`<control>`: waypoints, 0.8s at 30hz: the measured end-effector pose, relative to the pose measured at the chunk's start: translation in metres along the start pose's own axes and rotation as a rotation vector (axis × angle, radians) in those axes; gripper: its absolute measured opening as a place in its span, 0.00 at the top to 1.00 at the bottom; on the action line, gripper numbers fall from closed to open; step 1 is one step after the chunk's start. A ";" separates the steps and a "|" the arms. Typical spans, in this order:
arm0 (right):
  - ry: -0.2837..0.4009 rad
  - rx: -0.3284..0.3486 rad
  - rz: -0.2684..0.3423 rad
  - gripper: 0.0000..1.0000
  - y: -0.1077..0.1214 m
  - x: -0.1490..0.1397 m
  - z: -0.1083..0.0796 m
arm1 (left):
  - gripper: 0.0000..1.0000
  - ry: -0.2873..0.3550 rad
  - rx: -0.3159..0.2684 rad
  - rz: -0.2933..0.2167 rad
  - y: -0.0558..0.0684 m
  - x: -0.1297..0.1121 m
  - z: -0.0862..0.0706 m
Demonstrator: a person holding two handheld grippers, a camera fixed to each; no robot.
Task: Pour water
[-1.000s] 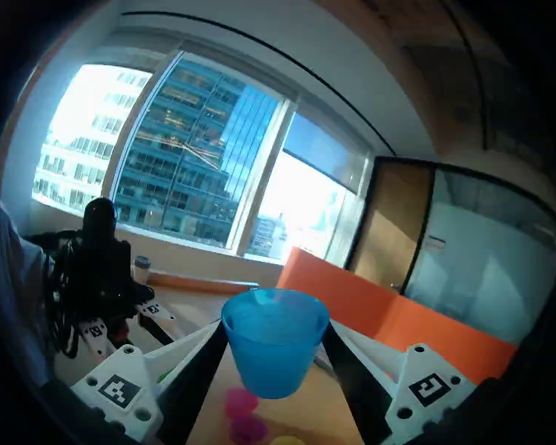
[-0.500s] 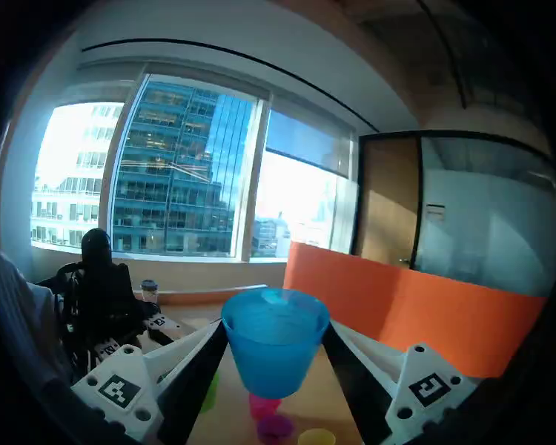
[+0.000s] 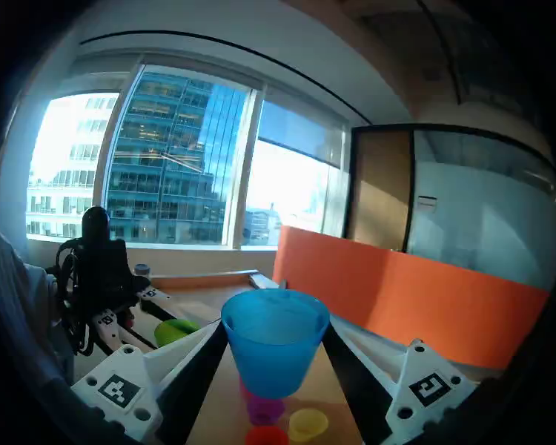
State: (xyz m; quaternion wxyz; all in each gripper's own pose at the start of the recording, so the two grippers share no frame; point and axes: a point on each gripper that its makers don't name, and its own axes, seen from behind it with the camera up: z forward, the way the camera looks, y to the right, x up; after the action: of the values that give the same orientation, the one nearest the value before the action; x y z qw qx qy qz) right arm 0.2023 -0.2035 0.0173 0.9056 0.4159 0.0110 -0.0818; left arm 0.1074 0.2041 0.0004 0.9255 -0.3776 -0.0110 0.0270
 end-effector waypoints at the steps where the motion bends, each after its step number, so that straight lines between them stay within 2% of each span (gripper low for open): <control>1: -0.001 -0.003 0.002 0.10 0.001 -0.003 -0.002 | 0.14 -0.004 0.003 0.000 -0.001 -0.002 -0.001; 12: -0.022 -0.029 0.019 0.09 0.012 -0.036 -0.026 | 0.14 -0.054 0.030 -0.002 -0.014 -0.023 -0.007; 24: -0.072 0.015 0.043 0.09 0.002 -0.082 -0.043 | 0.14 -0.129 0.013 0.005 -0.008 -0.055 -0.004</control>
State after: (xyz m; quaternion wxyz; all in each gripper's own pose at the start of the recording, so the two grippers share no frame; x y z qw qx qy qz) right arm 0.1234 -0.1588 -0.0022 0.9039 0.4195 -0.0311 -0.0771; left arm 0.0528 0.1927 0.0028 0.9252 -0.3691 -0.0695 0.0539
